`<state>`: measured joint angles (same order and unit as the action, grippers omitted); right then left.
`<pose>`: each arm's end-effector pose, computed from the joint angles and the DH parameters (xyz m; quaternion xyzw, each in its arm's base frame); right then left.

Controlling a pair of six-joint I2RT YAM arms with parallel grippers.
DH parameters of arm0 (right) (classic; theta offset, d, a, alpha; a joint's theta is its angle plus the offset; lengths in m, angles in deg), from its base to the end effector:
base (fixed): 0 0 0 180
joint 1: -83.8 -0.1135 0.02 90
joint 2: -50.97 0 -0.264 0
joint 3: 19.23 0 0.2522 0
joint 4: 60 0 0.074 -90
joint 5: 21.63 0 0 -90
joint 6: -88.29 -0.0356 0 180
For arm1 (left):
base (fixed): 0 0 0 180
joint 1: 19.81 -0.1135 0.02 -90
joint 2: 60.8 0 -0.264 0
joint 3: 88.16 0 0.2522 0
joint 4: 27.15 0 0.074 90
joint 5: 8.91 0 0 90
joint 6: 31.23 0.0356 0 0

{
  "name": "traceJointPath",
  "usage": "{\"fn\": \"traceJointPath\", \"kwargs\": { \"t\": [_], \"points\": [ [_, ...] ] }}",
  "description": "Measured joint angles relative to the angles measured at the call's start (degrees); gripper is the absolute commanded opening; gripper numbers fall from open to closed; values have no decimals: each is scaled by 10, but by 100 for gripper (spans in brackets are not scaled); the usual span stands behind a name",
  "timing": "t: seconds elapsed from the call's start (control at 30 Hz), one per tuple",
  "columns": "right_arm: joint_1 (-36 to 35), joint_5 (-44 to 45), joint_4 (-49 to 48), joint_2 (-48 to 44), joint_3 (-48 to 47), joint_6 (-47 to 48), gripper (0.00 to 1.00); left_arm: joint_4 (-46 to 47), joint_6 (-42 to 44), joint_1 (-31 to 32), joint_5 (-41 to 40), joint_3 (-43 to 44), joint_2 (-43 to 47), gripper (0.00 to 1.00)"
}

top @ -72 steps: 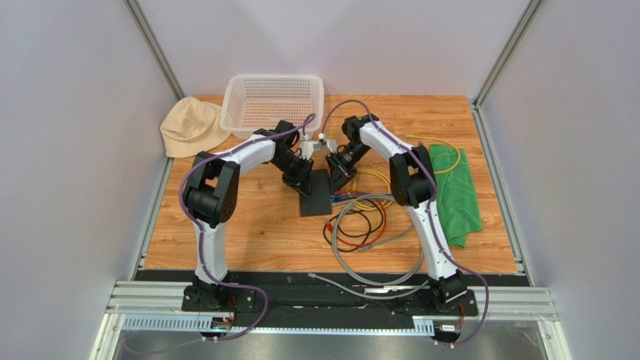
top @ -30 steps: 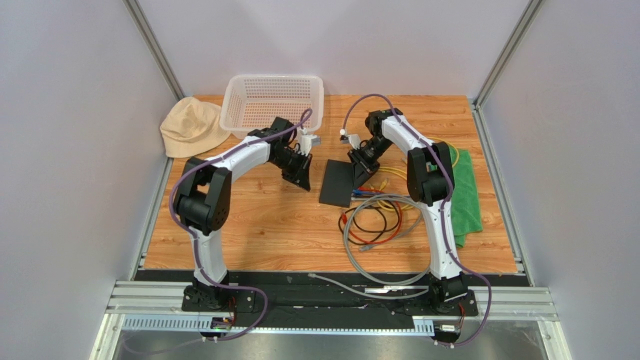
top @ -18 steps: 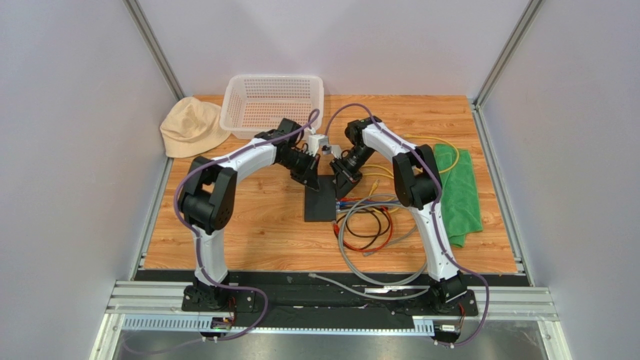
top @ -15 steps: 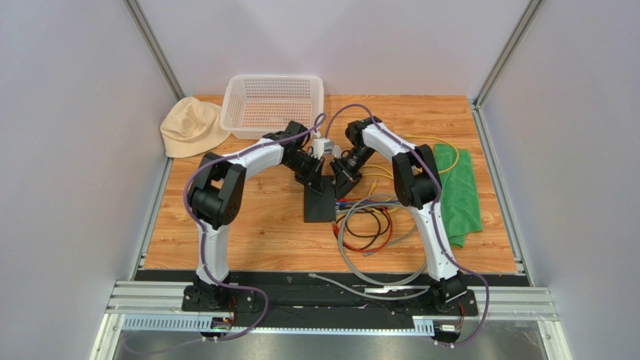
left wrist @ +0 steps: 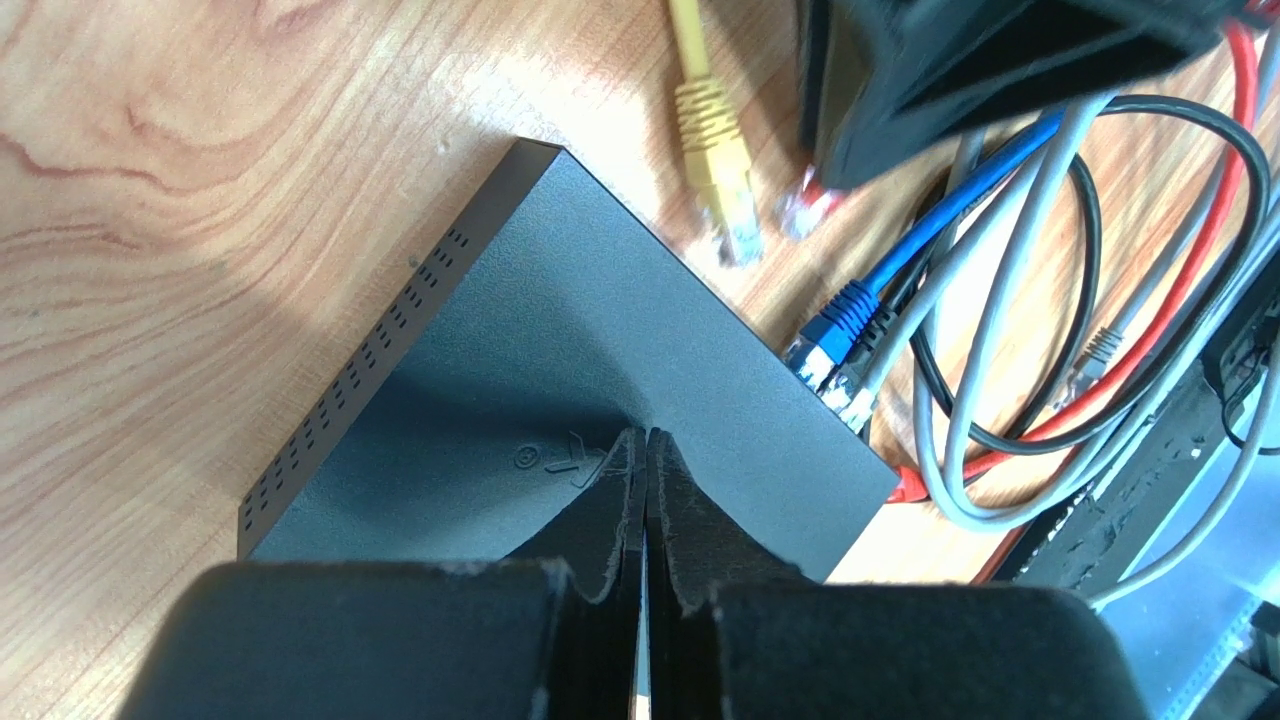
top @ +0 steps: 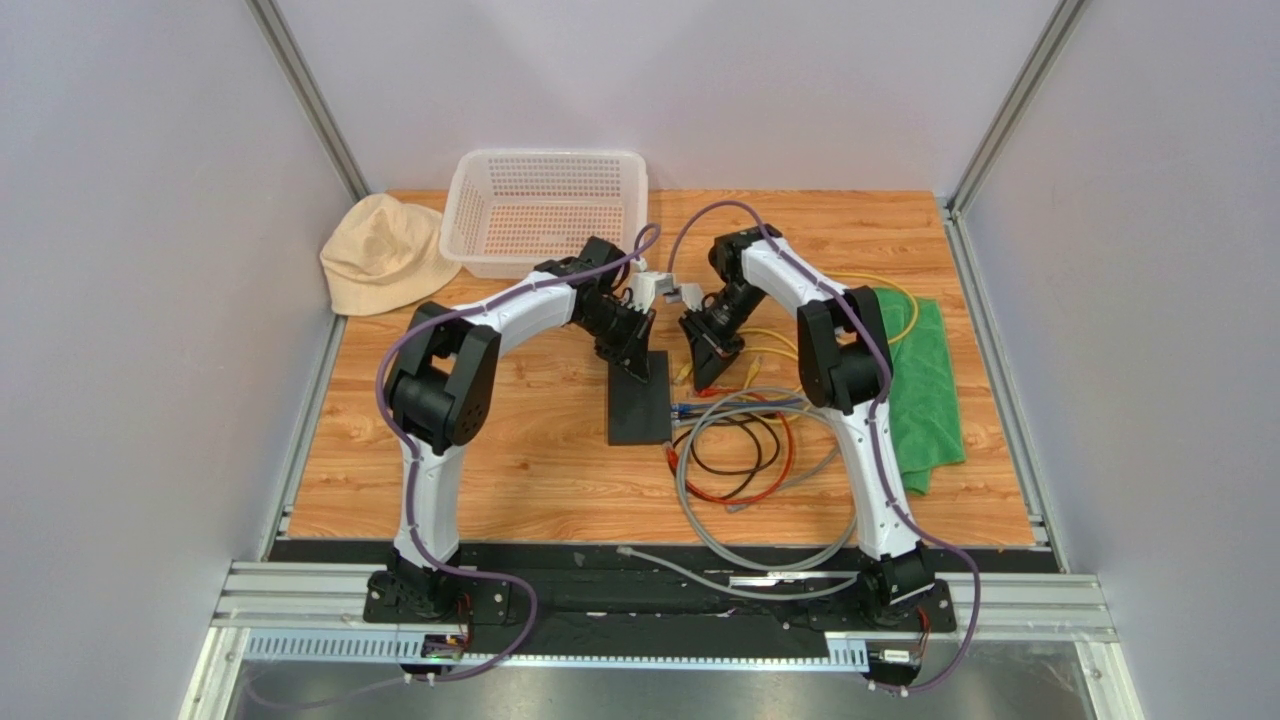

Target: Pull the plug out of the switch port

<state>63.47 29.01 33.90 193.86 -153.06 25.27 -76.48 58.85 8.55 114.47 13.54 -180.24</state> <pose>0.4205 0.1799 0.1341 0.3406 -0.8722 -0.3402 0.0867 0.3694 -0.2217 0.1710 0.2859 0.8960 -0.3194 0.1159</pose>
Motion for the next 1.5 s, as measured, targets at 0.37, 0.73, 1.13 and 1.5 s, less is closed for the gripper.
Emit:
{"fn": "traceJointPath", "kwargs": {
  "t": [0.37, 0.73, 1.13, 1.5],
  "points": [
    [113, 108, -12, -18, -53, 18, 0, 0, 2, 0, -1, 0, 0, 0],
    [166, 142, -21, -26, -71, 5, 48, -2, 8, 0, 0, 0, 2, 0],
    [113, -40, -96, -182, 33, -1, 59, -22, 41, 0, 1, -29, 65, 11],
    [-31, -101, -38, -63, 76, 63, 55, -30, 87, 0, 19, -77, 90, 0]
  ]
}}
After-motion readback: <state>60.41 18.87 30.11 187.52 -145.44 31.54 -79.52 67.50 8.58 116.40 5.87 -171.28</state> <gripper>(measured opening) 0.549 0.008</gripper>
